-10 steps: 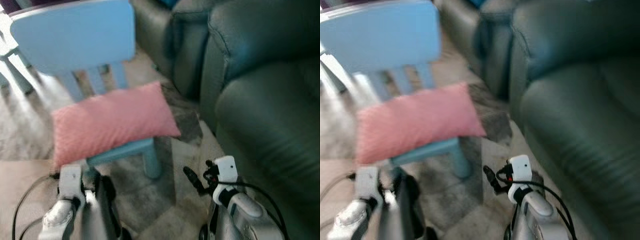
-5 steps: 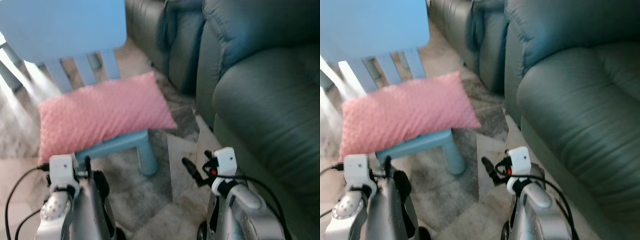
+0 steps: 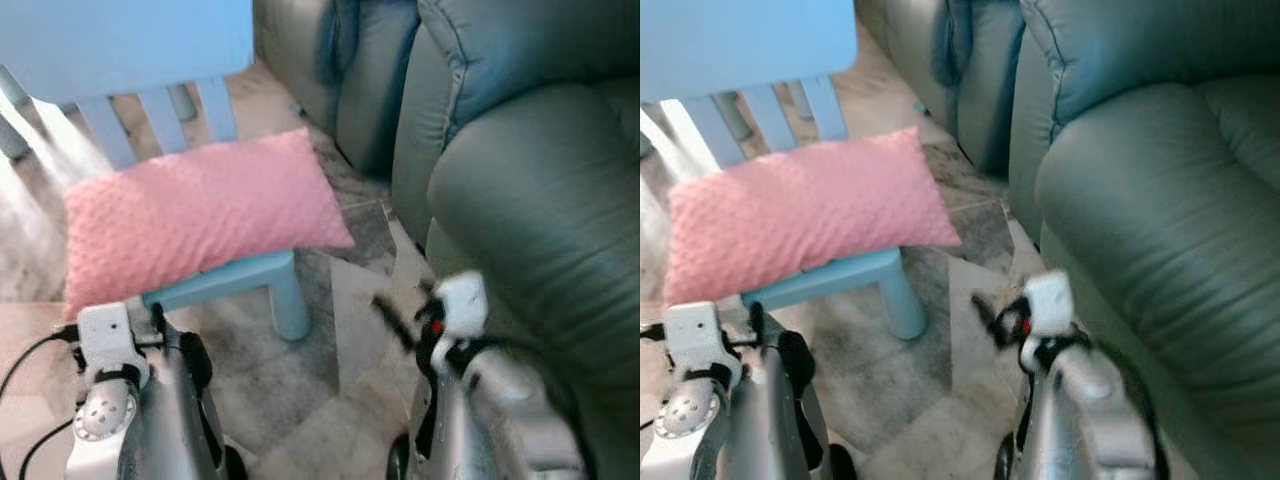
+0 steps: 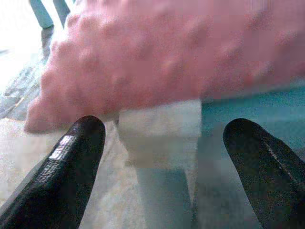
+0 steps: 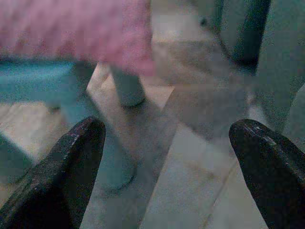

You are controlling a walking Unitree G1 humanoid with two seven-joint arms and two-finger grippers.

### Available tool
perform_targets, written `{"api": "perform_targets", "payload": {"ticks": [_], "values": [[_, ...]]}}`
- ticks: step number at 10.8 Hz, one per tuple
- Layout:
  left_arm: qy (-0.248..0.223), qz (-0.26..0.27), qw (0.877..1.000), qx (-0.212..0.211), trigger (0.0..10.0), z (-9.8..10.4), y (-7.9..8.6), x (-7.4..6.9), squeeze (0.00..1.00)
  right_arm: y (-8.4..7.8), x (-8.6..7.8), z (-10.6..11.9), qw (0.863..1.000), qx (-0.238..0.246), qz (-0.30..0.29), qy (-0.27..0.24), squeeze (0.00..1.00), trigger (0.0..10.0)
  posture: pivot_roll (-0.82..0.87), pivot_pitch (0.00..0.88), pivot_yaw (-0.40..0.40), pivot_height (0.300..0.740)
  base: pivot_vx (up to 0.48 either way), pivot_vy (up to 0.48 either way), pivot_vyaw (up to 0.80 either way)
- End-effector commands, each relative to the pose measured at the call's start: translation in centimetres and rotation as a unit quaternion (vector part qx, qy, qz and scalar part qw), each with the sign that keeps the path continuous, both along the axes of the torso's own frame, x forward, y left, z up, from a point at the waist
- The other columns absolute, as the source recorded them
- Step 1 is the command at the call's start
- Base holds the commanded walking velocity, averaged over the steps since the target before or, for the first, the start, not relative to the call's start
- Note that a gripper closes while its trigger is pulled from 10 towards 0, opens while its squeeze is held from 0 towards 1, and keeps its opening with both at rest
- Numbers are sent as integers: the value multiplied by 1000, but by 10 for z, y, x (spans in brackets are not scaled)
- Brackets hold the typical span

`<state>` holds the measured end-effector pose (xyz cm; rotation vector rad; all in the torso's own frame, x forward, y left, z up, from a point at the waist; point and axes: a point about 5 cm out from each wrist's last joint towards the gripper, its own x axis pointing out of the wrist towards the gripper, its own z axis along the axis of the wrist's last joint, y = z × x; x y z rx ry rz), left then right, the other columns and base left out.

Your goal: Move the pillow to the sofa

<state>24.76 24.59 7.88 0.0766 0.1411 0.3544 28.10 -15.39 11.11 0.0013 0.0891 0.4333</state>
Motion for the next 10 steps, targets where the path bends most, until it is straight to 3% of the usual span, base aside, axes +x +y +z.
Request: {"api": "perform_targets", "payload": {"ticks": [1, 4, 5, 6, 7, 8, 10], "values": [[-35, 33, 999, 16, 10000, 20, 11, 0, 0, -1, 4, 18, 999, 6, -4, -31, 0, 10000, -46, 202, 23, 319, 0, 0, 0], [-98, 83, 991, 25, 10000, 64, 25, 5, 0, 3, 19, 49, 997, 22, 0, -75, 0, 10000, -31, 228, 15, 319, 0, 0, 0], [-105, 84, 991, 27, 10000, 72, 27, 13, 0, 4, 24, 54, 997, 26, 3, -78, 0, 10000, -29, 231, 15, 319, 0, 0, 0], [-96, 87, 991, 27, 10000, 72, 32, 19, 0, 7, 29, 56, 996, 32, 12, -77, 0, 10000, -34, 241, 19, 319, 0, 0, 0], [-59, 98, 993, 2, 10000, 61, 45, 38, 0, 19, 46, 64, 995, 43, 57, -72, 0, 10000, -36, 251, 21, 319, 0, 0, 0], [-50, 98, 994, -10, 10000, 60, 47, 48, 0, 26, 55, 70, 993, 51, 83, -70, 0, 10000, -30, 257, 20, 319, 0, 0, 0], [-58, 116, 991, -42, 10000, 71, 56, 71, 0, 44, 72, 90, 982, 80, 156, -72, 0, 10000, -35, 275, 16, 319, 0, 0, 0]]}}
